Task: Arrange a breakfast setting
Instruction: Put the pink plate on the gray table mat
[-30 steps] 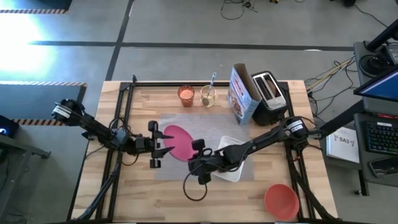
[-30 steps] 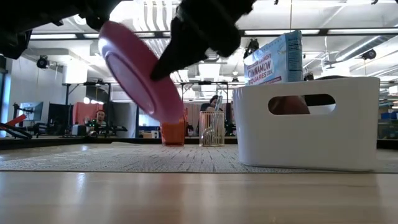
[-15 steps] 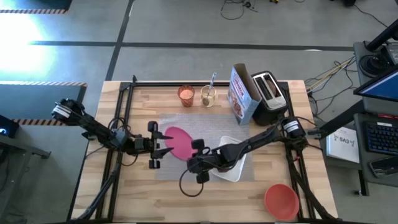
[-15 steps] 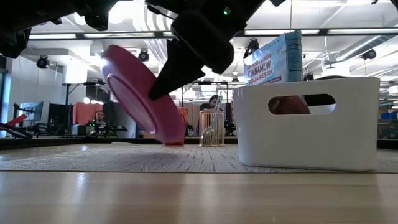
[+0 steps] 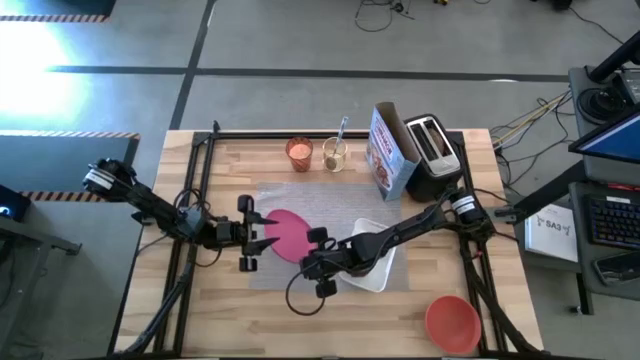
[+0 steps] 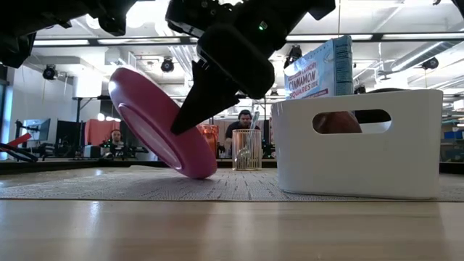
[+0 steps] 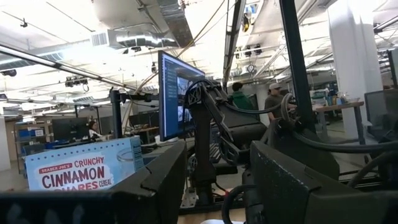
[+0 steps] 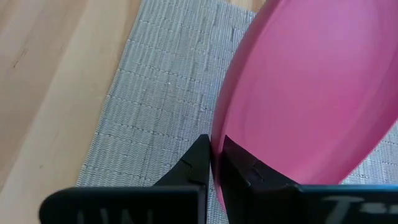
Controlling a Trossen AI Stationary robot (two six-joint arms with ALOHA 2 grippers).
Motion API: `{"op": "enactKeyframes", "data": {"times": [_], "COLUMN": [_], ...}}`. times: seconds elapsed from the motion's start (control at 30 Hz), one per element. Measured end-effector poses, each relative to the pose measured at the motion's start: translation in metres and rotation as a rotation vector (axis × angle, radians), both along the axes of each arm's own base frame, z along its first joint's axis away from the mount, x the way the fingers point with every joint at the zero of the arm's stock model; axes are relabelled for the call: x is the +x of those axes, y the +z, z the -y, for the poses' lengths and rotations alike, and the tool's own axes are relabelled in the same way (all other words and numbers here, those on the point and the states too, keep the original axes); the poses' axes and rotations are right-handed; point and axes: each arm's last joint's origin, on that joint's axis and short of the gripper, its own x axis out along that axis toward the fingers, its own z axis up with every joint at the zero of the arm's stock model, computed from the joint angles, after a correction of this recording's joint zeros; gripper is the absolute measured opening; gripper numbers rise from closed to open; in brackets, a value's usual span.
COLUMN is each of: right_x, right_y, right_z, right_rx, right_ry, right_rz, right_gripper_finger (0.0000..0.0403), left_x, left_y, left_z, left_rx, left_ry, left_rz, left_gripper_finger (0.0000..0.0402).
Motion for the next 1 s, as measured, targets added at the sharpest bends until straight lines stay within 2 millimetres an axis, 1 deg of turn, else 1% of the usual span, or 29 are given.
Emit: {"op": "enactKeyframes", "data": {"times": [0.13, 0.37, 0.6, 0.7, 0.8, 1.0], "right_x": [-0.0001, -0.0001, 0.0003, 0.0004, 0.0002, 0.0002], "right_y": [-0.0001, -0.0005, -0.0014, -0.0013, -0.0016, -0.0017], "right_z": [0.0000, -0.0004, 0.0018, 0.0018, 0.0017, 0.0017], "right_rx": [-0.002, 0.048, 0.091, 0.099, 0.106, 0.106], "right_ry": [0.003, 0.001, -0.009, -0.017, -0.019, -0.019], "right_rz": [-0.001, -0.010, -0.016, -0.014, -0.017, -0.017], "right_gripper_finger": [0.0014, 0.0032, 0.0013, 0.0015, 0.0032, 0.0084], "left_x": [0.0000, 0.0000, 0.0000, 0.0000, 0.0001, 0.0002], "left_y": [0.0000, 0.0000, 0.0000, -0.0001, -0.0002, -0.0003], "left_z": [0.0000, 0.0000, 0.0000, 0.0000, 0.0000, 0.0000], "left_rx": [-0.003, -0.003, -0.003, -0.003, -0.002, -0.005], "left_ry": [-0.001, -0.001, -0.002, -0.002, -0.002, -0.003], "left_rz": [0.000, 0.000, 0.000, -0.001, -0.002, -0.003], "left_gripper_finger": [0.0162, 0.0162, 0.0162, 0.0162, 0.0162, 0.0162]}}
